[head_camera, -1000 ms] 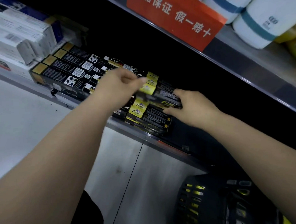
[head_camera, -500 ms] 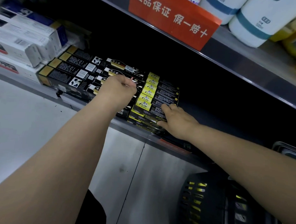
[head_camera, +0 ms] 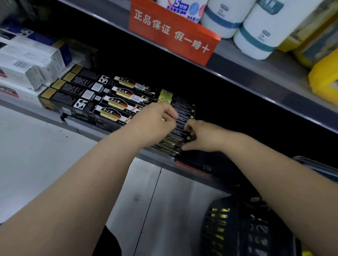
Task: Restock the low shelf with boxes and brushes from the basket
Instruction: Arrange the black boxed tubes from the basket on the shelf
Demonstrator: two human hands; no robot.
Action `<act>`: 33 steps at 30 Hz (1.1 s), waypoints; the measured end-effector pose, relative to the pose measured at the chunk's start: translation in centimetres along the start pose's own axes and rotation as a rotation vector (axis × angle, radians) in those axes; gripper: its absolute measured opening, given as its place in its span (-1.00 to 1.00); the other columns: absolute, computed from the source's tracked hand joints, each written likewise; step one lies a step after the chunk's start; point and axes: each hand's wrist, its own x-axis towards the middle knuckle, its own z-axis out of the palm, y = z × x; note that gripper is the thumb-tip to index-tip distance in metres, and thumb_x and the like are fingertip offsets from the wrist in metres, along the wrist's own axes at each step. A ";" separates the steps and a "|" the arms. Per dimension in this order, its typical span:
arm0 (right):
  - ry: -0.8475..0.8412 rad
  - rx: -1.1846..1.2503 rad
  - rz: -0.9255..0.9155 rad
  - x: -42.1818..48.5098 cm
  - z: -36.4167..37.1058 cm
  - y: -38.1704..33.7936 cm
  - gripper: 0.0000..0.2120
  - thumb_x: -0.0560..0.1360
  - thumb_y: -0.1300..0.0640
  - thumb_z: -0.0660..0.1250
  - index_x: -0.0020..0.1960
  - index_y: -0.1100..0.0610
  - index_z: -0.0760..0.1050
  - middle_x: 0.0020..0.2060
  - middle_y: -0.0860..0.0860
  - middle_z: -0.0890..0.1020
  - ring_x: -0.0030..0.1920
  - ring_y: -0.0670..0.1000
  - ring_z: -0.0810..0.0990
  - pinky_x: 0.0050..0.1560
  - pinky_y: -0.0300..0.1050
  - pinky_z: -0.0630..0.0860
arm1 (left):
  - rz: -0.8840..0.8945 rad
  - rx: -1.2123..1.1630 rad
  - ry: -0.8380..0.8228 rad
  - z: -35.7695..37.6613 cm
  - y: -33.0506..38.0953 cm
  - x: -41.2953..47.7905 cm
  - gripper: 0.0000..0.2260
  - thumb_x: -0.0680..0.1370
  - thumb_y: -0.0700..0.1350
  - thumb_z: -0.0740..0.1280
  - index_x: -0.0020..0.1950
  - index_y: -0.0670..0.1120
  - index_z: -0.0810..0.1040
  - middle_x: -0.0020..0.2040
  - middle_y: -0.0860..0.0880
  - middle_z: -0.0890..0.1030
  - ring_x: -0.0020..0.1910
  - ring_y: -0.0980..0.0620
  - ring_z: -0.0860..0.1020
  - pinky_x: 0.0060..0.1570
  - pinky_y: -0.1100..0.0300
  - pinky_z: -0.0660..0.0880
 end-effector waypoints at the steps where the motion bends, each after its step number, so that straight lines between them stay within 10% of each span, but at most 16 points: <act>1: 0.033 0.046 -0.012 -1.3 -1.0 0.3 -0.50 0.39 -0.05 0.45 0.25 0.06 0.38 0.11 0.03 0.52 0.06 0.02 0.53 0.09 -0.08 0.50 | 0.042 0.024 -0.027 0.6 0.7 -0.3 -0.86 0.55 -0.13 0.27 0.09 -0.01 0.54 -0.01 0.05 0.58 -0.16 0.17 0.52 -0.32 0.49 0.39; 12: 0.589 0.817 0.114 -22.6 0.3 10.5 -0.86 0.39 0.28 0.45 -0.14 0.09 0.55 -0.32 -0.02 0.59 -0.34 -0.13 0.50 -0.28 -0.33 0.46 | 0.441 0.168 -0.283 8.5 9.1 -5.1 -0.89 0.52 -0.07 0.31 0.00 0.12 0.51 -0.05 0.19 0.55 -0.05 0.28 0.49 -0.03 0.37 0.43; 22: 0.002 0.209 0.475 -23.2 17.8 17.4 -0.46 0.52 -0.03 0.29 0.41 0.14 0.23 0.26 0.14 0.43 0.27 0.19 0.39 0.09 -0.02 0.45 | 0.714 0.462 -0.514 15.4 12.5 -10.1 -0.81 0.55 0.12 0.21 0.14 0.19 0.46 0.09 0.28 0.46 0.12 0.35 0.30 0.07 0.43 0.29; 29: 0.125 0.227 0.613 -23.2 16.8 18.4 -0.73 0.53 -0.01 0.27 0.08 0.18 0.48 -0.03 0.13 0.61 -0.07 0.13 0.56 -0.24 -0.14 0.45 | 0.404 0.168 -0.551 18.1 14.4 -11.7 -0.62 0.57 0.04 0.21 0.39 0.07 0.32 0.31 0.19 0.41 0.26 0.29 0.37 0.16 0.42 0.33; 33: 0.420 0.831 0.512 -27.2 12.3 17.3 -0.84 0.46 0.12 0.35 -0.22 0.15 0.42 -0.31 0.08 0.57 -0.32 -0.01 0.55 -0.37 -0.14 0.41 | -0.122 -0.129 -0.682 19.6 14.2 -11.9 -0.28 0.53 0.20 0.21 0.55 -0.04 -0.04 0.53 0.02 0.16 0.44 0.05 0.25 0.40 0.12 0.21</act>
